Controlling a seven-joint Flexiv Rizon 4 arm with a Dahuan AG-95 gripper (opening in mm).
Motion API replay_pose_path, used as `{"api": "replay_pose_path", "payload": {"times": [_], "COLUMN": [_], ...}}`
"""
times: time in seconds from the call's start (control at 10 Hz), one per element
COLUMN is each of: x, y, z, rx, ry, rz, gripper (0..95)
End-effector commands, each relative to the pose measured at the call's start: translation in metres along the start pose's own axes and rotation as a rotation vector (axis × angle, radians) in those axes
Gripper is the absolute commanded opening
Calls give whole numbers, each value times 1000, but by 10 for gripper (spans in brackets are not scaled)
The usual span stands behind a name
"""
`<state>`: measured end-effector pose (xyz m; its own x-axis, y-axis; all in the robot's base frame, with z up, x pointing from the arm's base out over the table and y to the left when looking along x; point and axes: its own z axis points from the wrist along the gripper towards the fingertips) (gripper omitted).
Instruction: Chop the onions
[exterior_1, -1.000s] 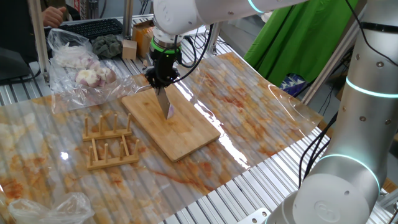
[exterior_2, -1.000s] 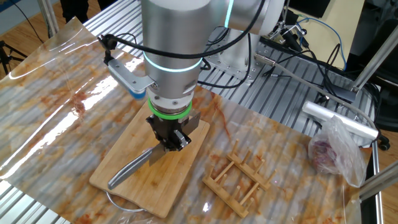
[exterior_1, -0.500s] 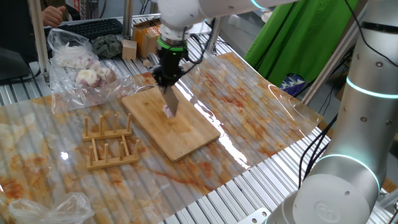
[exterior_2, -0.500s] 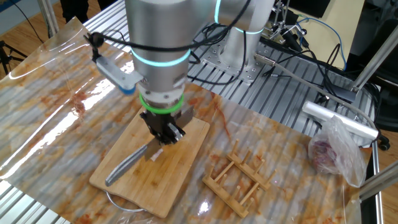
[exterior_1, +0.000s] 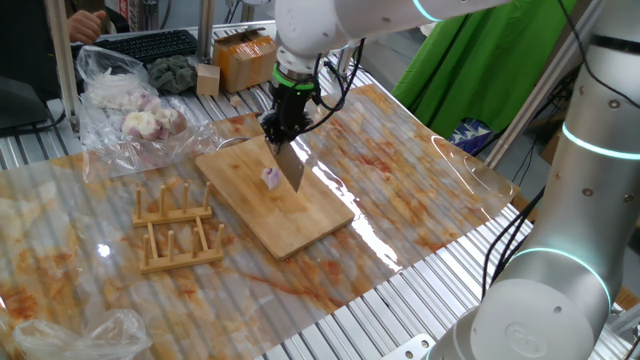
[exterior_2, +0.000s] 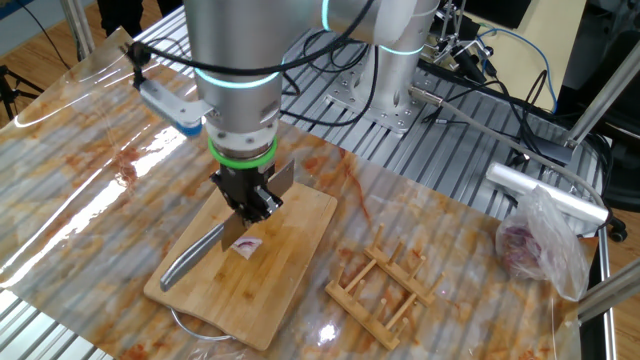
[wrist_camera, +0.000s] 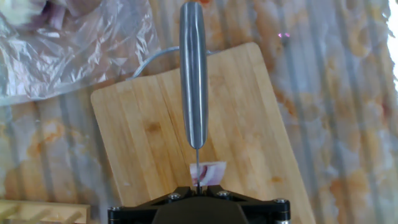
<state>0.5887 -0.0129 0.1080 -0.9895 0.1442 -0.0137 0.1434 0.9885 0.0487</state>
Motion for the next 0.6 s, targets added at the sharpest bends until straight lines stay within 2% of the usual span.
{"api": "replay_pose_path", "payload": {"times": [0.1,0.6], "x": [2,1], "y": [0,4], "z": [6,20], "rx": [3,0], "ry": [-11,-10], "rz": [2,9], "gripper": [0,0]}}
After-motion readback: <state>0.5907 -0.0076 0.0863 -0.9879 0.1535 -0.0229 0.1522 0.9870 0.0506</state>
